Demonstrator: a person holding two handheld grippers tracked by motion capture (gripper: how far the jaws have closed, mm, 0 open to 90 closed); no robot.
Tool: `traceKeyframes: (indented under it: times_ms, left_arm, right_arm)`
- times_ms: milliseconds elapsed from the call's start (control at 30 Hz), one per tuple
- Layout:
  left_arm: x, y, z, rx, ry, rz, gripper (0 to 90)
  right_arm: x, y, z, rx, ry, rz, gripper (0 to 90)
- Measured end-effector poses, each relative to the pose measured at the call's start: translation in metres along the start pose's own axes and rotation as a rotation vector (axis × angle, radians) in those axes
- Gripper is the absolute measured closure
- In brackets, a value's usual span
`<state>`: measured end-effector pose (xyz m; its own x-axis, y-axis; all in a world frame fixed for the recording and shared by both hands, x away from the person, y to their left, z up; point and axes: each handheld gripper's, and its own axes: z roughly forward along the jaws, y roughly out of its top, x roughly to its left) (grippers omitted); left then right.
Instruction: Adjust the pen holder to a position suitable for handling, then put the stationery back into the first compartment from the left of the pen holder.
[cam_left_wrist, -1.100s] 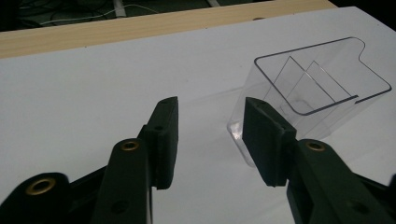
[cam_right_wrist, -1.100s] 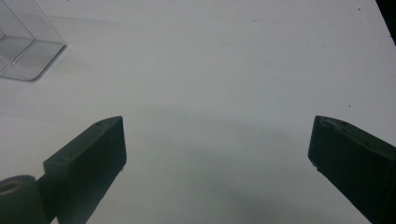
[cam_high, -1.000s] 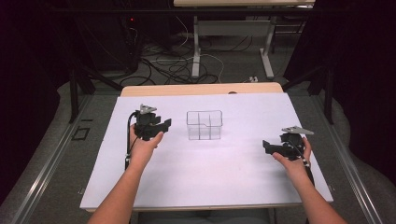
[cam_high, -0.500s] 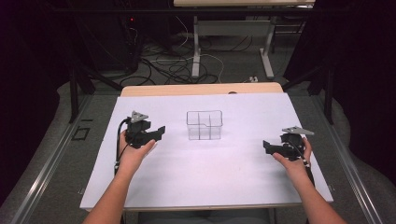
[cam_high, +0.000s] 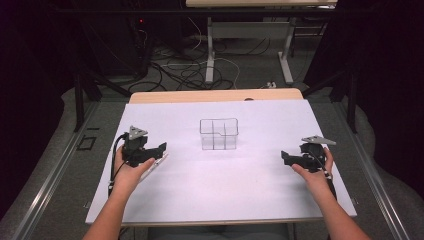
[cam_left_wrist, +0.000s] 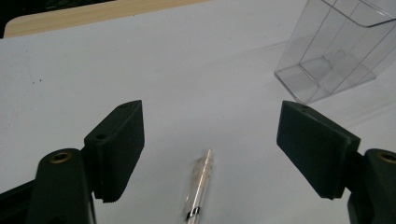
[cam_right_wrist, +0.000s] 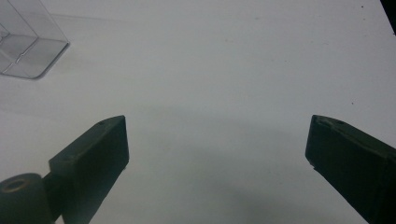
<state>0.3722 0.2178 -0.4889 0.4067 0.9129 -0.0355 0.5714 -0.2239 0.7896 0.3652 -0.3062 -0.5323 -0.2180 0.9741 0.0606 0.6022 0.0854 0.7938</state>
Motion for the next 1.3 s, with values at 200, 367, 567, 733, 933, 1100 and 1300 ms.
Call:
traceKeyframes:
  times_ms: [200,367,567,733,933,1100,1300]
  left_arm:
    - [0.003,-0.007,-0.004,0.031,0.019,0.039,22.5]
    - [0.003,-0.012,-0.006,0.091,0.021,0.091,21.8]
    - [0.006,-0.021,-0.006,0.133,0.018,0.108,21.9]
    - [0.011,-0.03,-0.005,0.177,0.028,0.107,21.9]
    - [0.016,-0.034,-0.006,0.208,0.024,0.097,24.2]
    - [0.016,-0.035,-0.007,0.231,0.02,0.104,27.7]
    - [0.014,-0.035,-0.008,0.242,0.0,0.15,33.1]
  right_arm:
    - [0.0,0.0,-0.001,-0.001,-0.001,0.004,5.7]
    - [-0.001,0.001,-0.001,-0.003,0.002,0.004,5.9]
    - [-0.001,0.001,0.0,0.0,0.004,0.002,6.0]
    - [0.0,0.001,-0.001,0.001,0.008,-0.006,6.2]
    - [0.0,0.002,-0.001,-0.005,0.01,-0.004,6.3]
    - [-0.001,0.001,-0.001,0.003,0.009,-0.009,6.3]
    - [0.0,0.001,0.0,0.006,0.015,-0.006,6.3]
